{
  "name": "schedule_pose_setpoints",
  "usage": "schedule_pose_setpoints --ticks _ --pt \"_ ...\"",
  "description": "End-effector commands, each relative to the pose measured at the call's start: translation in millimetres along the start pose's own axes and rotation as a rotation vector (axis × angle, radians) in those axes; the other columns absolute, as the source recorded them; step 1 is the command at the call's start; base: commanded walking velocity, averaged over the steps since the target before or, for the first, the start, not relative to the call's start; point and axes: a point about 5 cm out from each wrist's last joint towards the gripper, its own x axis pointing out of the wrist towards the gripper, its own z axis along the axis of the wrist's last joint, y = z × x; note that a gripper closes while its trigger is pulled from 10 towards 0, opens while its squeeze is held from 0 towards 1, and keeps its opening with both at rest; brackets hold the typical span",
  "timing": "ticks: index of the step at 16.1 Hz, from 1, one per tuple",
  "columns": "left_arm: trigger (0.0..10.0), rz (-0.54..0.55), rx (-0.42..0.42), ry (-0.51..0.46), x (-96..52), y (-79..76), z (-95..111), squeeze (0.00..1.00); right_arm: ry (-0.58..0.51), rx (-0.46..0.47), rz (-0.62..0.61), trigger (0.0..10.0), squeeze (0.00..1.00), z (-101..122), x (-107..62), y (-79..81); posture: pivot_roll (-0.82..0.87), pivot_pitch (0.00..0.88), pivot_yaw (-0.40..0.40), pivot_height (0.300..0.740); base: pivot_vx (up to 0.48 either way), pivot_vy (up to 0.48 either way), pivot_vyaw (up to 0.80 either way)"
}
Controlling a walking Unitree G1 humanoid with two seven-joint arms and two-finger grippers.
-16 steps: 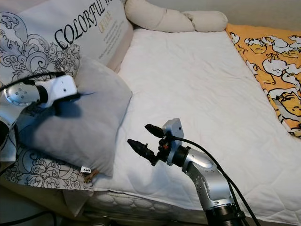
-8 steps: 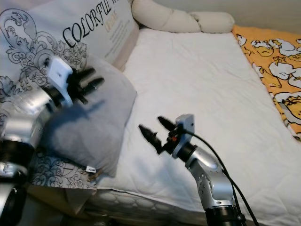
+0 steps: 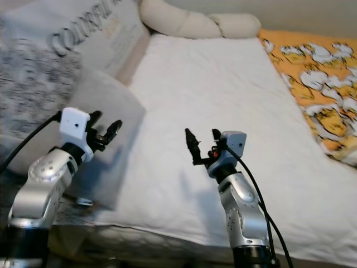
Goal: Clean up the room
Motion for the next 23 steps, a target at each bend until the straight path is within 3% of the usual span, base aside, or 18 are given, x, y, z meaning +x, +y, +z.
schedule_pose_setpoints --ticks 1,2,5,11,23 --pt "10.0 0.061 0.027 0.015 -6.0 7.4 -0.5 1.00 -0.021 -0.011 -0.018 10.0 1.00 5.3 2.3 0.3 0.00 0.000 -0.025 0.740 0.000 -0.386 0.00" --pt "10.0 0.081 0.048 0.041 -12.1 7.5 -6.0 1.00 0.005 -0.001 -0.083 10.0 1.00 1.9 3.2 -5.3 0.01 0.000 -0.048 0.740 0.000 -0.375 0.00" --pt "10.0 0.144 0.039 0.083 -20.3 11.5 -13.7 1.00 0.049 0.039 -0.100 10.0 1.00 -4.2 3.5 -6.0 0.02 0.000 -0.058 0.740 0.000 -0.360 0.00" --pt "10.0 0.222 0.023 0.143 -24.2 22.2 -22.8 1.00 0.054 0.058 -0.134 10.0 1.00 -2.4 6.6 -6.4 0.01 0.000 -0.042 0.740 0.000 -0.357 0.00" --pt "10.0 0.238 -0.009 0.143 -24.7 21.0 -21.2 1.00 0.060 0.076 -0.196 10.0 1.00 -5.2 5.7 -17.2 0.02 0.000 -0.048 0.740 0.000 -0.350 0.11"
